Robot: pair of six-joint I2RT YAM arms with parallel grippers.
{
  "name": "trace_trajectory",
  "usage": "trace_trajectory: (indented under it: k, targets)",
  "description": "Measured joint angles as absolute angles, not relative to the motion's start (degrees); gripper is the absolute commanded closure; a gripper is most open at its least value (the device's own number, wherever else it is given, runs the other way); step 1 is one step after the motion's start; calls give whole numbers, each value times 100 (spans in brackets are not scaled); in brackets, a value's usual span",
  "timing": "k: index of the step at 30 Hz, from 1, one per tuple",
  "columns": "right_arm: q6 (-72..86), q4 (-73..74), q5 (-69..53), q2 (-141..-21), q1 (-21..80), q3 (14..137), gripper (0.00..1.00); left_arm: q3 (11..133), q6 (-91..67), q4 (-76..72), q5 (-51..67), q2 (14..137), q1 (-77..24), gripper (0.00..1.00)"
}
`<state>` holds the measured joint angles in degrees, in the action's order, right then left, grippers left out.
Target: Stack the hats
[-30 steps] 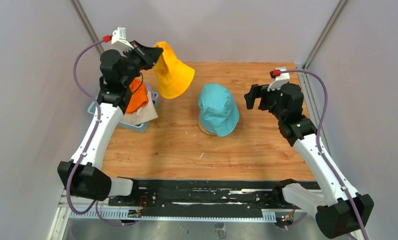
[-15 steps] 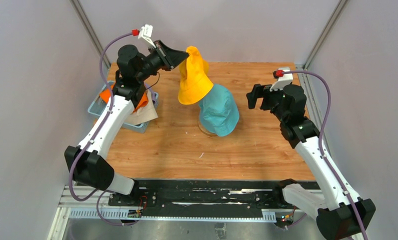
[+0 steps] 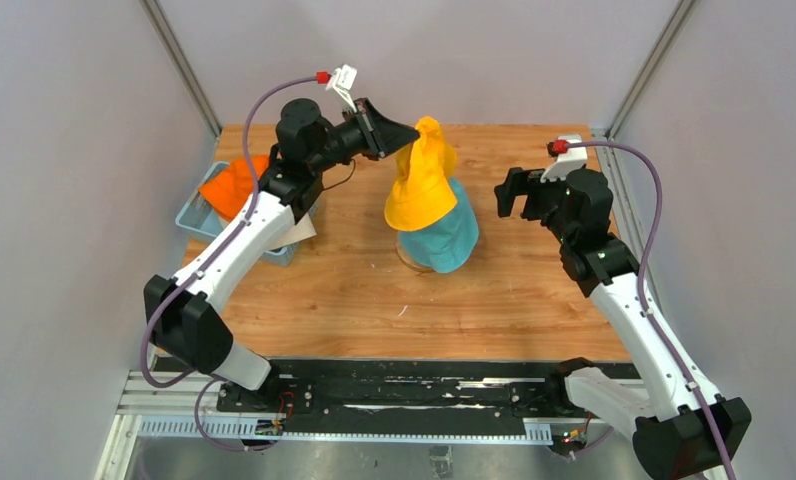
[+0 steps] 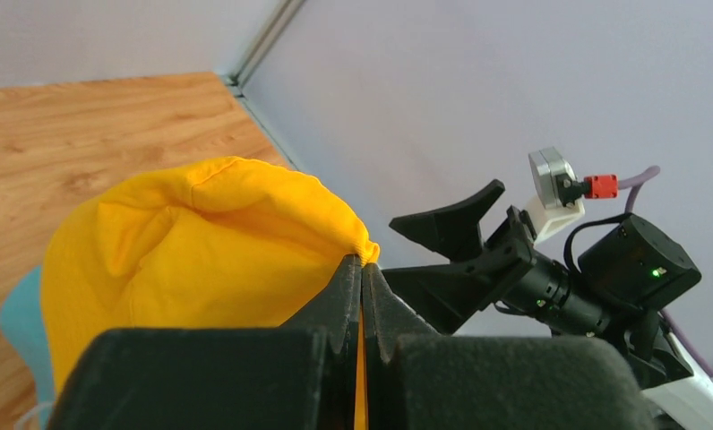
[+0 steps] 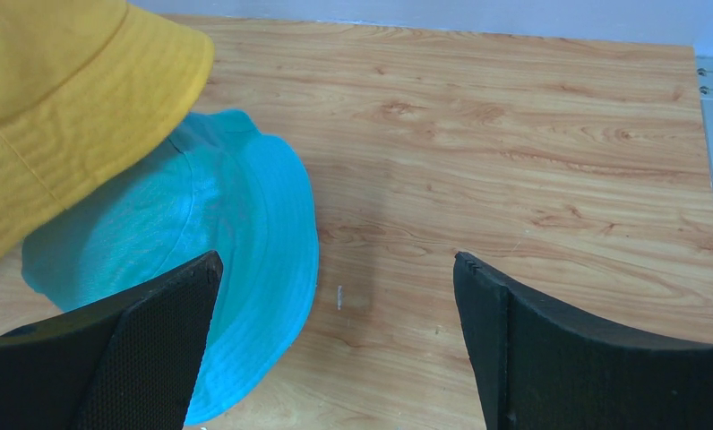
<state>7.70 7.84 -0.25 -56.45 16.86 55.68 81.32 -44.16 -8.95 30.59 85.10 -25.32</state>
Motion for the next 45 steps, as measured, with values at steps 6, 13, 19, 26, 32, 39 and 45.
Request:
trace_trajectory:
  k: [6,13,19,26,32,39,45]
  targets:
    - [770,786,62,-5616,1684,5566,1,8064,-4414,-895,3022,8567,-2862,100]
    - [768,790,152,-5592,1686,5566,1,7907,-4414,-904,2945,8569,-3061,100]
    - [770,797,156,-5594,1686,5566,1,7738,-4506,-1105,2915,8569,-3175,100]
    - [770,797,148,-5642,1686,5566,1,7522,-4772,-1564,2923,8569,-3201,100]
    - [781,781,-23,-5861,1684,5566,1,7253,-4890,-1879,2936,8558,-3208,100]
    - [779,762,-67,-5922,1684,5566,1,6751,-4788,-1835,2803,8274,-3208,100]
    - [777,760,-86,-5924,1684,5566,1,6702,-4320,-1238,2392,7854,-3205,100]
